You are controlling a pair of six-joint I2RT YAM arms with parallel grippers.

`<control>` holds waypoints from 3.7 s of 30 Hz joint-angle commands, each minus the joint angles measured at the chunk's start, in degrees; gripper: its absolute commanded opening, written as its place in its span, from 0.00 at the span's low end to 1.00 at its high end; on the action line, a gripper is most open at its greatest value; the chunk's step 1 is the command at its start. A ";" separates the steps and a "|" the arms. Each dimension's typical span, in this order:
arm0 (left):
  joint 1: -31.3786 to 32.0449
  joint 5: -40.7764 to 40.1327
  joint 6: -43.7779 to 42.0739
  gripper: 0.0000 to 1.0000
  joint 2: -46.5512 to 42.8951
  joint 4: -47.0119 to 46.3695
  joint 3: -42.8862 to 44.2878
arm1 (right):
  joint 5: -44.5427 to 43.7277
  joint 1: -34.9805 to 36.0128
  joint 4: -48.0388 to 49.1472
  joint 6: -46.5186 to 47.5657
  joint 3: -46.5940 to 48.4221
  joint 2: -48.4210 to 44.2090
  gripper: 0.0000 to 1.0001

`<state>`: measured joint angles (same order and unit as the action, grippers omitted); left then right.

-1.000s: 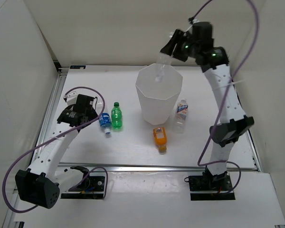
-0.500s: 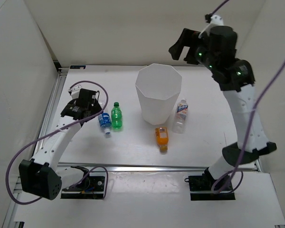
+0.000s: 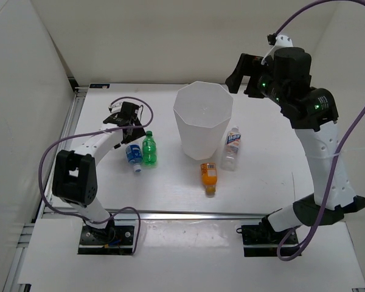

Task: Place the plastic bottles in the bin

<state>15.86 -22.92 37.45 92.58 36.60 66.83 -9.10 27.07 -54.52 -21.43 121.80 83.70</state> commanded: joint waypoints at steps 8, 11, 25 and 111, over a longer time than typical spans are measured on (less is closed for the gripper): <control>-3.03 3.23 2.00 1.00 5.86 -2.59 1.29 | -2.76 -3.15 -2.43 3.15 -1.56 -6.45 1.00; -3.03 4.72 3.24 1.00 6.48 -3.20 -1.25 | -2.23 -4.91 -2.43 3.76 -3.84 -7.85 1.00; -3.03 -5.11 1.75 0.37 -2.66 -1.71 11.19 | 4.08 -11.59 -2.43 0.87 -6.13 -9.79 1.00; -3.46 -9.87 7.89 1.00 -28.41 11.66 -10.31 | 8.48 -16.79 -2.18 -14.70 2.86 7.52 0.18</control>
<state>13.19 -32.29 40.69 65.47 50.39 57.30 -1.78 7.33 -56.69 -37.47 115.48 91.05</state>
